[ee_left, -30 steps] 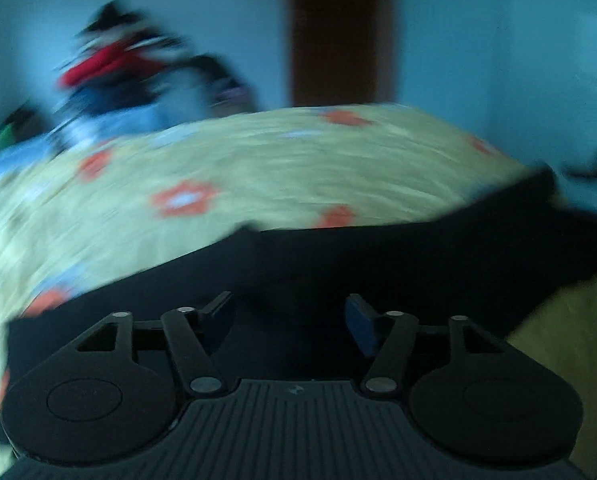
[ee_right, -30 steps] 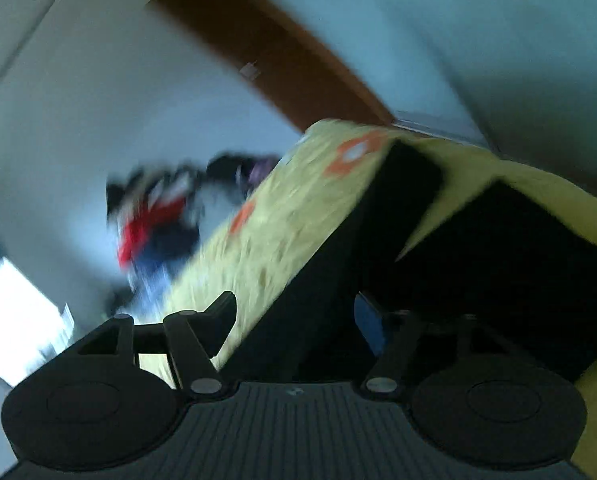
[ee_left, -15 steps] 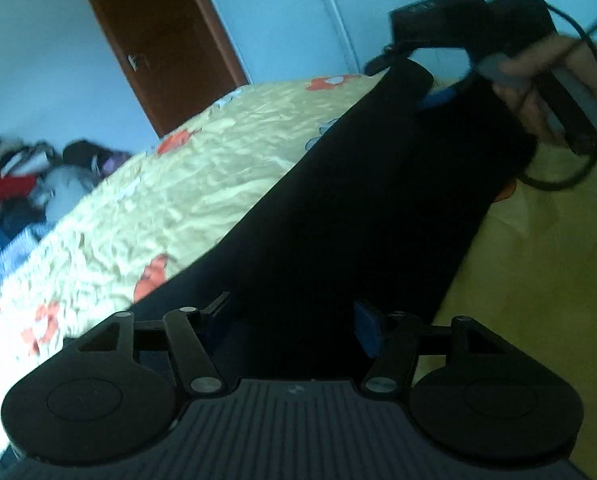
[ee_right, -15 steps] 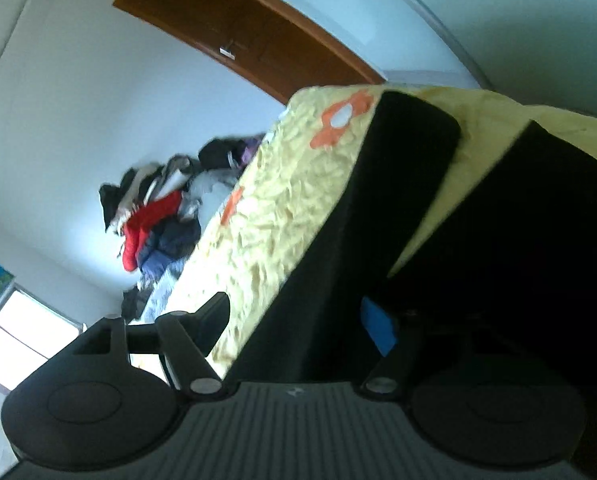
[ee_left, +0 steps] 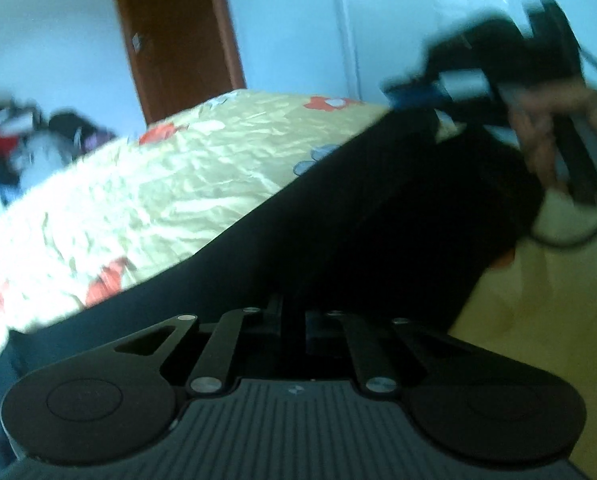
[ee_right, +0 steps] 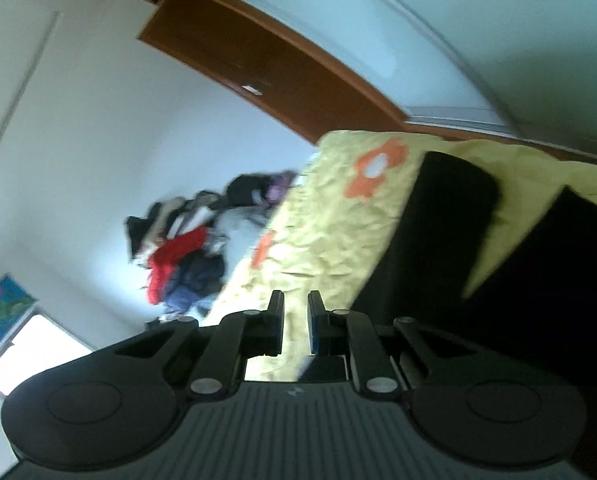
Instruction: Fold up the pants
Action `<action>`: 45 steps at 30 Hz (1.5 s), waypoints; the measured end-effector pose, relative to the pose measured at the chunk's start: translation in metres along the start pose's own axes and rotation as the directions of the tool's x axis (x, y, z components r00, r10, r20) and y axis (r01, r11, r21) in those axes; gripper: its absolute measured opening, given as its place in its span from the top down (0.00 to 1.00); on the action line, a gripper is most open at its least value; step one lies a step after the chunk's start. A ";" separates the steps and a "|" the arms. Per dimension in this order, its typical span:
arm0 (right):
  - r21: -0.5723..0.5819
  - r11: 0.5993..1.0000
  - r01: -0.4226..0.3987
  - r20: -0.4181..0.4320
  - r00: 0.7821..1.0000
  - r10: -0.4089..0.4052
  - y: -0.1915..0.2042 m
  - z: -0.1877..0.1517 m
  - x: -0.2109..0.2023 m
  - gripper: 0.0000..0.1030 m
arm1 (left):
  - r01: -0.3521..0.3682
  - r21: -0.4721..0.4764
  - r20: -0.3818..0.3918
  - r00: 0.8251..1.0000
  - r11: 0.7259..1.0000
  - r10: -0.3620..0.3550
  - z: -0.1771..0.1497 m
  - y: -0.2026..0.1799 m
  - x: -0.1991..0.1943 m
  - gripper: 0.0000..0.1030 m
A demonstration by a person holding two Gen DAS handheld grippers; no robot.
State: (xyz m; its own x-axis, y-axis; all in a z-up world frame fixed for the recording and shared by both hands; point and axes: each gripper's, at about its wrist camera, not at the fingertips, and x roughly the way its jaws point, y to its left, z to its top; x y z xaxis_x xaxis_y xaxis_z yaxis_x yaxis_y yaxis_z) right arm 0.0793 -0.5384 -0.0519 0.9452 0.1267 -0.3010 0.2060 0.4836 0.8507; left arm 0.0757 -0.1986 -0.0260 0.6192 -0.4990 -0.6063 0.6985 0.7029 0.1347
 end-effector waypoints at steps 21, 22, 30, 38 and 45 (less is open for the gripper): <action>0.124 0.991 0.045 -0.013 0.999 -0.044 -0.016 -0.012 0.006 0.34 | 0.148 -0.348 0.013 0.988 0.926 -0.153 0.014 0.057 0.005 0.92; 0.121 0.989 0.085 0.029 0.996 -0.089 -0.020 -0.007 0.008 0.36 | 0.150 -0.341 0.011 0.988 0.928 -0.156 0.013 0.055 0.005 0.92; 0.073 0.992 0.099 0.111 0.988 -0.107 -0.026 0.026 0.009 0.94 | 0.197 -0.292 0.047 0.980 0.936 -0.192 0.008 0.050 -0.006 0.94; -0.145 0.974 0.177 0.172 0.973 -0.151 0.002 0.014 -0.075 0.94 | 0.335 -0.204 -0.008 0.939 0.920 -0.343 -0.003 0.031 -0.028 0.94; -0.076 0.947 0.312 0.094 0.948 -0.305 -0.041 -0.012 -0.100 0.94 | 0.346 -0.129 -0.069 0.932 0.929 -0.357 -0.019 0.016 -0.026 0.94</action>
State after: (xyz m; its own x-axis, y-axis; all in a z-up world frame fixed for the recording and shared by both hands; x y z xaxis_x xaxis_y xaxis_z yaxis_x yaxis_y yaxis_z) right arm -0.0265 -0.5602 -0.0618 0.8567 -0.1086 -0.5042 0.4709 0.5634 0.6788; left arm 0.0637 -0.1643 -0.0231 0.3028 -0.6806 -0.6671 0.8173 0.5455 -0.1855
